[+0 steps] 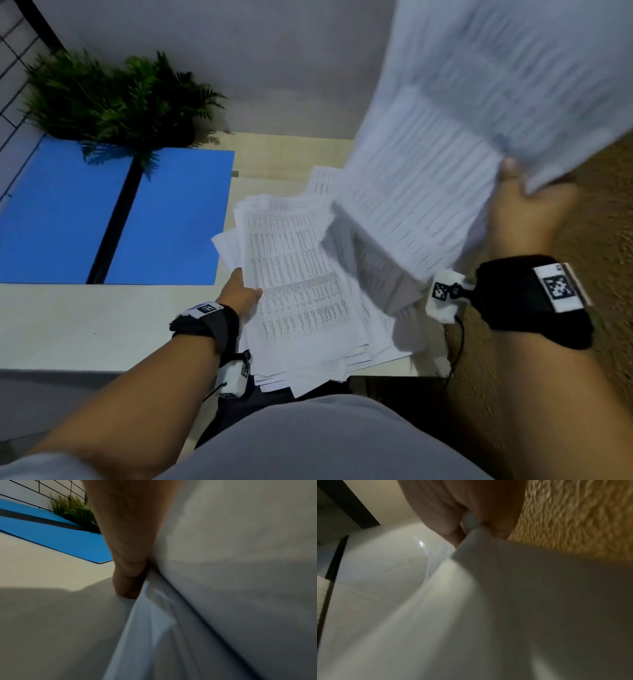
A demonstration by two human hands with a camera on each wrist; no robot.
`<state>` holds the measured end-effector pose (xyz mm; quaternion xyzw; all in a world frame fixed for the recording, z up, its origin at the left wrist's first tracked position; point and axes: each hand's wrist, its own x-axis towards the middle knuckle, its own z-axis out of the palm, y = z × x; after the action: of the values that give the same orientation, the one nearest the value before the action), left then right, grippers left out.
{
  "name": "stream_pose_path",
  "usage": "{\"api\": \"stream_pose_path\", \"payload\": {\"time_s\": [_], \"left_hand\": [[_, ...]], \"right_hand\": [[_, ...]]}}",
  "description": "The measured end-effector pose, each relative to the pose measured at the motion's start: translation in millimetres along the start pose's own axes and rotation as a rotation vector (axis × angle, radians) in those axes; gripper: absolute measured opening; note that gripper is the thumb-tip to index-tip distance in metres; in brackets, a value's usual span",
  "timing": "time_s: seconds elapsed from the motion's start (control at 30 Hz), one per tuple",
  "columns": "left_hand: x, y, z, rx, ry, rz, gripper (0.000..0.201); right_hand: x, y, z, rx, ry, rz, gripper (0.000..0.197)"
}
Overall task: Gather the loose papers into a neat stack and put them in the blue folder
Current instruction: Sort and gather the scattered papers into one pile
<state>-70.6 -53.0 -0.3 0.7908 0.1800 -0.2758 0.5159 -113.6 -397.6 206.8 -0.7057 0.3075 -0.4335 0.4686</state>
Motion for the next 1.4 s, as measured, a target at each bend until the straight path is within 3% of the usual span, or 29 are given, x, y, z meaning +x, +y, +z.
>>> {"api": "stream_pose_path", "payload": {"time_s": [0.13, 0.27, 0.33, 0.4, 0.47, 0.53, 0.6, 0.67, 0.7, 0.77, 0.83, 0.9, 0.97, 1.03, 1.2, 1.33, 1.4], "left_hand": [[-1.8, 3.3, -2.0, 0.085, -0.001, 0.009, 0.048], [-6.2, 10.3, 2.7, 0.145, 0.029, -0.049, 0.070], [-5.0, 11.9, 5.9, 0.069, 0.027, -0.071, 0.078], [-5.6, 9.5, 9.6, -0.030, -0.015, -0.075, 0.093], [-6.5, 6.2, 13.0, -0.068, -0.056, -0.084, 0.104], [-8.9, 6.3, 16.0, 0.039, -0.041, -0.053, 0.098], [-7.8, 8.4, 16.6, 0.173, 0.015, -0.015, 0.072], [-0.8, 5.0, 12.2, 0.169, 0.055, 0.021, 0.043], [2.6, 2.7, 8.6, 0.148, 0.067, 0.025, 0.035], [8.9, -4.0, 0.4, 0.117, 0.067, 0.009, 0.034], [13.4, -10.9, -5.8, 0.130, 0.024, -0.026, 0.041], [19.3, -18.1, -9.3, 0.137, -0.018, -0.035, 0.049], [22.7, -21.7, -9.8, 0.119, -0.037, -0.042, 0.055], [24.8, -22.0, -9.0, 0.108, -0.056, -0.045, 0.052], [36.3, -21.2, -6.8, 0.102, -0.041, -0.073, 0.054], [52.8, -33.9, -3.4, 0.112, -0.037, -0.098, 0.046], [69.6, -50.3, -2.3, 0.074, -0.034, -0.114, 0.044]], "right_hand": [[-64.5, 32.5, 40.0, -0.138, -0.358, 0.237, 0.023], [-118.5, 89.9, 61.0, -0.294, -0.568, 0.430, 0.015], [-130.3, 115.3, 68.4, -0.421, -0.656, 0.502, 0.022], [-137.0, 134.0, 75.7, -0.558, -0.780, 0.492, 0.037], [-141.3, 144.5, 83.1, -0.727, -0.940, 0.383, 0.046], [-144.1, 147.3, 87.8, -0.841, -1.063, 0.285, 0.057], [-145.0, 147.5, 87.6, -0.851, -1.138, 0.232, 0.063], [-139.7, 148.6, 84.5, -0.821, -1.052, 0.233, 0.068], [-133.8, 148.5, 82.6, -0.816, -0.902, 0.249, 0.068], [-118.4, 152.5, 75.7, -0.808, -0.529, 0.350, 0.067], [-100.5, 160.5, 66.3, -0.775, -0.390, 0.503, 0.072], [-84.6, 174.0, 61.3, -0.613, -0.446, 0.627, 0.069], [-78.0, 176.6, 62.1, -0.320, -0.520, 0.757, 0.053], [-77.8, 174.5, 66.0, -0.187, -0.568, 0.800, 0.042], [-79.8, 164.0, 69.8, -0.372, -0.524, 0.624, 0.028], [-76.5, 152.3, 61.0, -0.424, -0.367, 0.448, 0.029], [-70.8, 149.5, 55.4, -0.480, -0.390, 0.387, 0.026]]}}
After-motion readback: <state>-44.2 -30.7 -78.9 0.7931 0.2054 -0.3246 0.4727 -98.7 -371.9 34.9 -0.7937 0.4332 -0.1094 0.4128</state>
